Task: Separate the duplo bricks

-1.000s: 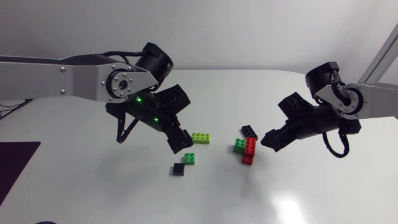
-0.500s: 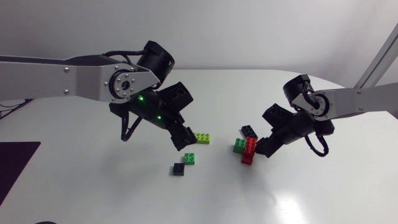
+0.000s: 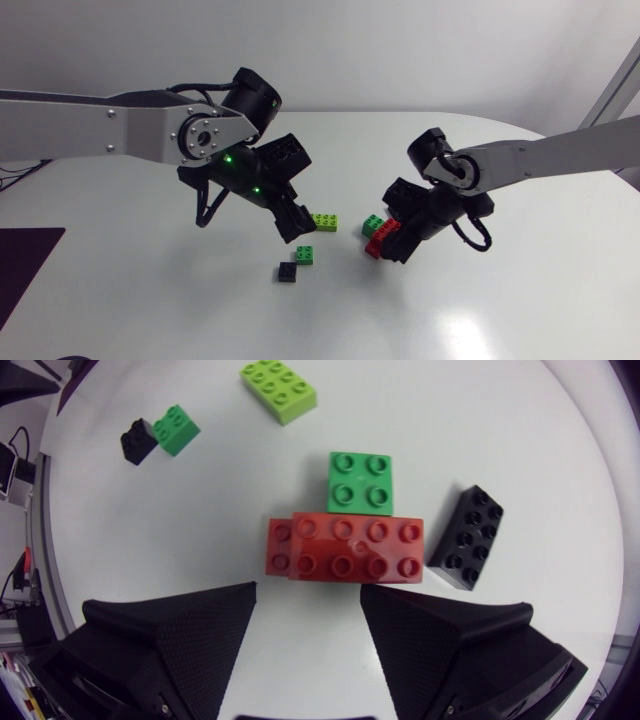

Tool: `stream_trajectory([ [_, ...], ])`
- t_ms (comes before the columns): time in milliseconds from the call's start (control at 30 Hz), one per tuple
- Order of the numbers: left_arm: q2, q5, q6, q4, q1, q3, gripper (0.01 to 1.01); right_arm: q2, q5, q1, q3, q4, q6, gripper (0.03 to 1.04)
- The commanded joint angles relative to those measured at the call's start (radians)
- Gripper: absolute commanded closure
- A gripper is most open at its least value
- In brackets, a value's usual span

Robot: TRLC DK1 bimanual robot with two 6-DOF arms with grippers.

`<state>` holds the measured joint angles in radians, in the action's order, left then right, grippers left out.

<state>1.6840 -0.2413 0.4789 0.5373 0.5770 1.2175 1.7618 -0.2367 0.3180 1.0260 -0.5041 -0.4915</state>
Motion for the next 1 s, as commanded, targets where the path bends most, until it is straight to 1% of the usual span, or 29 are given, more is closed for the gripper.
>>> stream_trajectory([
  [0,-0.010,-0.015,0.023,-0.007,-0.009,-0.013,0.057,0.022,-0.027,0.035,0.040,-0.039,-0.009,0.26],
  [67,-0.014,-0.015,0.023,-0.007,-0.011,-0.015,0.056,0.013,-0.056,0.055,0.048,-0.057,-0.009,0.25],
  [100,-0.015,-0.015,0.023,-0.007,-0.011,-0.016,0.057,0.002,-0.073,0.059,0.048,-0.065,-0.009,0.22],
  [167,-0.018,-0.015,0.024,-0.007,-0.011,-0.018,0.057,-0.030,-0.128,0.058,0.048,-0.090,-0.012,0.22],
  [233,-0.020,-0.015,0.023,-0.007,-0.011,-0.018,0.057,-0.068,-0.147,0.049,0.040,-0.100,-0.016,0.20],
  [267,-0.020,-0.015,0.023,-0.007,-0.008,-0.016,0.057,-0.091,-0.142,0.036,0.036,-0.094,-0.018,0.20],
  [367,-0.020,-0.015,0.023,-0.007,-0.005,-0.013,0.057,-0.104,-0.139,-0.045,0.052,-0.094,-0.053,0.12],
  [433,-0.020,-0.015,0.023,-0.008,-0.002,-0.010,0.057,-0.093,-0.139,-0.091,0.071,-0.093,-0.081,0.09],
  [533,-0.018,-0.015,0.023,-0.014,0.001,-0.015,0.057,-0.045,-0.139,-0.135,0.109,-0.091,-0.098,0.09],
  [600,-0.017,-0.015,0.021,-0.016,0.003,-0.016,0.057,-0.027,-0.125,-0.140,0.115,-0.056,-0.090,0.09],
  [700,-0.018,-0.015,0.021,-0.016,0.004,-0.018,0.057,0.005,-0.070,-0.140,0.129,0.004,-0.059,0.09],
  [867,-0.020,-0.015,0.023,-0.016,0.000,-0.019,0.057,0.090,0.099,-0.120,0.137,0.116,-0.033,0.09],
  [967,-0.020,-0.015,0.023,-0.023,0.000,-0.026,0.057,0.122,0.148,-0.115,0.140,0.159,-0.033,0.09],
])
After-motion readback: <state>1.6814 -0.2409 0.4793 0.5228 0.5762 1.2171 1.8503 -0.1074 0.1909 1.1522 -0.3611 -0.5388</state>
